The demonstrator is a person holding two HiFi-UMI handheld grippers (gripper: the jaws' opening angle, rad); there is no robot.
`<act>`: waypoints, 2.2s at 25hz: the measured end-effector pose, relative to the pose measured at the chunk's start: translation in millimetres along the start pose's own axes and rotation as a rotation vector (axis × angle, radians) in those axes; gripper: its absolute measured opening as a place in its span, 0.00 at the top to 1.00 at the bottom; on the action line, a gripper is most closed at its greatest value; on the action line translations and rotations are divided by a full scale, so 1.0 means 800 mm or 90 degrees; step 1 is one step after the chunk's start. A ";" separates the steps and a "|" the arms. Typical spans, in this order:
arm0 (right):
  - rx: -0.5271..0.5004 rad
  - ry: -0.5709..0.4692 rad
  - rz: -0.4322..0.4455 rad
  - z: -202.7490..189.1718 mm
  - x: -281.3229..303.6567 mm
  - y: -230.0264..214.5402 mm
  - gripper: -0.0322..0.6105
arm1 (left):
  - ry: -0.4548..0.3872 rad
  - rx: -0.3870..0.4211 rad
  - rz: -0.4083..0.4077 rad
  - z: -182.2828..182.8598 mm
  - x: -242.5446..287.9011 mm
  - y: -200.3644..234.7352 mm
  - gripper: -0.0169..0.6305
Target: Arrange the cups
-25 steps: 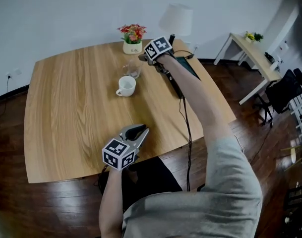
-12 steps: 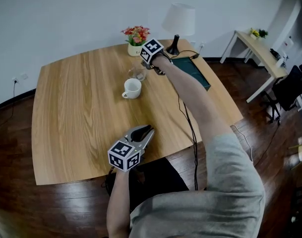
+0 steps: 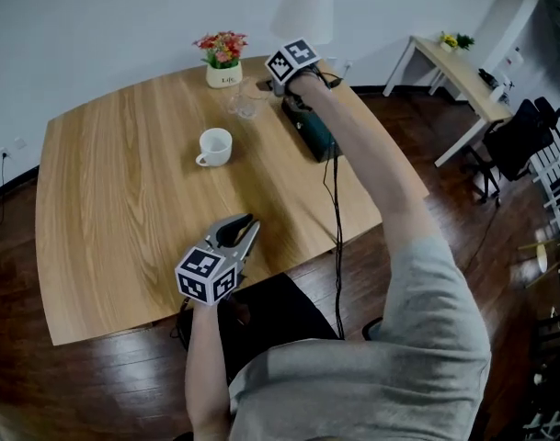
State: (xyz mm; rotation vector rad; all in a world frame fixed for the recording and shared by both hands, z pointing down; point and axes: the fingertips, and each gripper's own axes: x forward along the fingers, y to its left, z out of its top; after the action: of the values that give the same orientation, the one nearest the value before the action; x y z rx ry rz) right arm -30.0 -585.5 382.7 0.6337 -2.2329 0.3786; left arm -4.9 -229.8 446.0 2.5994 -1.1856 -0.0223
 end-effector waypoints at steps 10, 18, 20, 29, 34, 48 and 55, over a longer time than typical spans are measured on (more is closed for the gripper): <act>0.085 0.049 -0.180 -0.066 -0.165 -0.185 0.90 | 0.013 0.031 0.012 -0.010 0.005 -0.005 0.89; 0.199 0.046 -0.173 -0.122 -0.154 -0.245 0.90 | 0.013 0.043 0.023 -0.011 0.005 -0.006 0.89; 0.204 0.049 -0.165 -0.124 -0.144 -0.250 0.90 | 0.009 0.034 0.024 -0.010 0.004 -0.004 0.89; 0.187 0.006 -0.149 -0.106 -0.128 -0.251 0.87 | 0.011 0.037 0.029 -0.009 0.003 -0.004 0.89; 0.134 -0.010 -0.178 -0.098 -0.135 -0.250 0.84 | 0.005 0.025 0.023 -0.006 0.002 -0.001 0.89; -0.138 -0.463 0.030 0.031 -0.236 0.035 0.88 | 0.003 0.014 0.012 -0.002 0.005 -0.006 0.89; -0.149 -0.409 0.186 -0.072 -0.143 0.195 0.90 | 0.003 0.001 0.003 0.002 0.010 -0.006 0.89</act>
State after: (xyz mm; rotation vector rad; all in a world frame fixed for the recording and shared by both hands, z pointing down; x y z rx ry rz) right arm -14.9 -392.9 323.8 0.3243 -2.9418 0.0444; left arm 3.8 -233.5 444.3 2.5973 -1.1903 -0.0147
